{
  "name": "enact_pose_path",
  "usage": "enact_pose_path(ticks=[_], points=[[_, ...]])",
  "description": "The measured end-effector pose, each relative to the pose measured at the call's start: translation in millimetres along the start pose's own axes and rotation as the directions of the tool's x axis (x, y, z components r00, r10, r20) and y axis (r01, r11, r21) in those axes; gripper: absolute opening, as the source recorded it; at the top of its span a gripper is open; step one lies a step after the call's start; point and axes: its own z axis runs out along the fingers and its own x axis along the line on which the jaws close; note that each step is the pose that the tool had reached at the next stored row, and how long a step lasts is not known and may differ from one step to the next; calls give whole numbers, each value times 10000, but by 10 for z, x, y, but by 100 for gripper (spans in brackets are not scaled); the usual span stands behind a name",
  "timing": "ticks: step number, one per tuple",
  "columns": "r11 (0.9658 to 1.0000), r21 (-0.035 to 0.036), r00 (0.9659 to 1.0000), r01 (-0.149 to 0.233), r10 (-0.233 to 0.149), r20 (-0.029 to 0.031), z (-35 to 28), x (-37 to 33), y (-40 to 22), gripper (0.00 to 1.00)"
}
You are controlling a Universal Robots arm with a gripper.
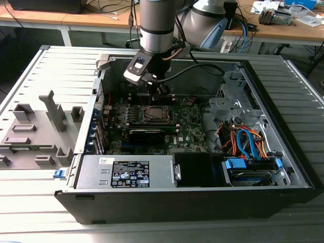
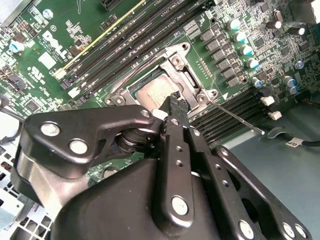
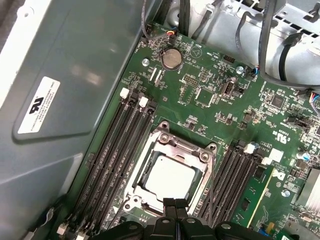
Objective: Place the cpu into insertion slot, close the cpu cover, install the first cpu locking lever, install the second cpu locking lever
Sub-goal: 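Install the first cpu locking lever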
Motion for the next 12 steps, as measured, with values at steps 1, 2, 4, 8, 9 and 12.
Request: enact_pose_path(ticks=[1,2,4,8,9,12], points=[[10000,-2,10000,59,-59,1,0,0,0,11],[9999,-5,9999,131,-131,2,0,0,0,11],[9998,-8,9998,214,-214,4,0,0,0,11],[9993,-14,9993,382,-382,7,0,0,0,11],[9990,-17,9990,443,-443,8,0,0,0,11],[9983,-22,9983,576,-576,11,0,0,0,11]])
